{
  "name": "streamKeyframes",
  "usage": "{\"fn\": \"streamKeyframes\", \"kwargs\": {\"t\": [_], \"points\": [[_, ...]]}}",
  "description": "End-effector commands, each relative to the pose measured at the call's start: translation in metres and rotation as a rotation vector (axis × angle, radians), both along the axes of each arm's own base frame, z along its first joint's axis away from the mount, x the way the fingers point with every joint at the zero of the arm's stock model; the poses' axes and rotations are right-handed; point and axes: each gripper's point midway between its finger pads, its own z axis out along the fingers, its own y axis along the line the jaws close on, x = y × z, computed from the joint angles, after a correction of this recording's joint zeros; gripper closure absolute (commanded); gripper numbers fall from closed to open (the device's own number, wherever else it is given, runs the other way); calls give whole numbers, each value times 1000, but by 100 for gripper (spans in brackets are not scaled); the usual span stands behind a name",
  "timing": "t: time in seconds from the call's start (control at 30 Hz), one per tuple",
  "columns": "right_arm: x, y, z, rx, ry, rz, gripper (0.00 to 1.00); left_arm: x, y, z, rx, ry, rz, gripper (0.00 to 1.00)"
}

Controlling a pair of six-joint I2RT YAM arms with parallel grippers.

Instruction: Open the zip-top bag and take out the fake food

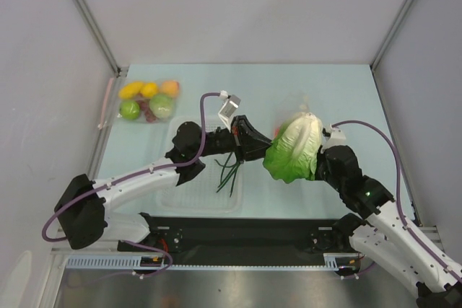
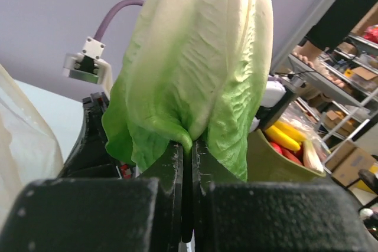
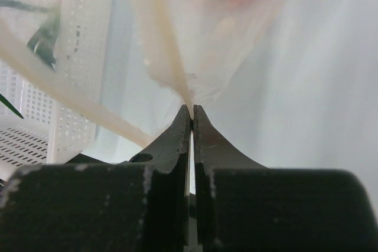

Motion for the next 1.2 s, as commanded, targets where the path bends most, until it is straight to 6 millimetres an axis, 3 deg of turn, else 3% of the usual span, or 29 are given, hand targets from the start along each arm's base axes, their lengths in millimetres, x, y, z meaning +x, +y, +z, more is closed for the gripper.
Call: {"fn": "streamKeyframes", "kwargs": {"t": [0.0, 0.17, 0.27, 0.4, 0.43, 0.53, 0.57, 0.63, 0.67, 0.77, 1.0, 1.13, 1.17], "points": [[9, 0, 24, 35, -68, -25, 100, -13, 8, 26, -103, -61, -67, 100], [9, -3, 28, 27, -72, -30, 100, 8, 17, 27, -4, -121, 90, 100], [10, -2, 29, 32, -74, -29, 100, 29, 36, 21, 126, -162, 276, 100], [13, -1, 28, 35, -72, -28, 100, 69, 85, 2, 276, -103, 555, 100], [13, 0, 27, 35, -67, -26, 100, 82, 108, -14, 345, -54, 649, 100], [15, 2, 26, 38, -63, -20, 100, 101, 146, -48, 482, 8, 808, 100], [16, 4, 27, 40, -64, -15, 100, 101, 156, -71, 572, 44, 827, 100], [17, 4, 27, 42, -64, -14, 100, 106, 175, -95, 678, 65, 895, 100], [17, 5, 27, 42, -62, -11, 100, 107, 194, -115, 773, 95, 962, 100], [17, 6, 26, 41, -61, -8, 100, 107, 221, -142, 896, 132, 1035, 100], [18, 8, 24, 49, -51, -5, 100, 100, 240, -189, 1037, 217, 1037, 100], [18, 8, 23, 44, -48, -2, 100, 97, 241, -202, 1066, 245, 1027, 99], [18, 8, 22, 43, -47, -2, 100, 97, 241, -203, 1065, 250, 1027, 93]]}}
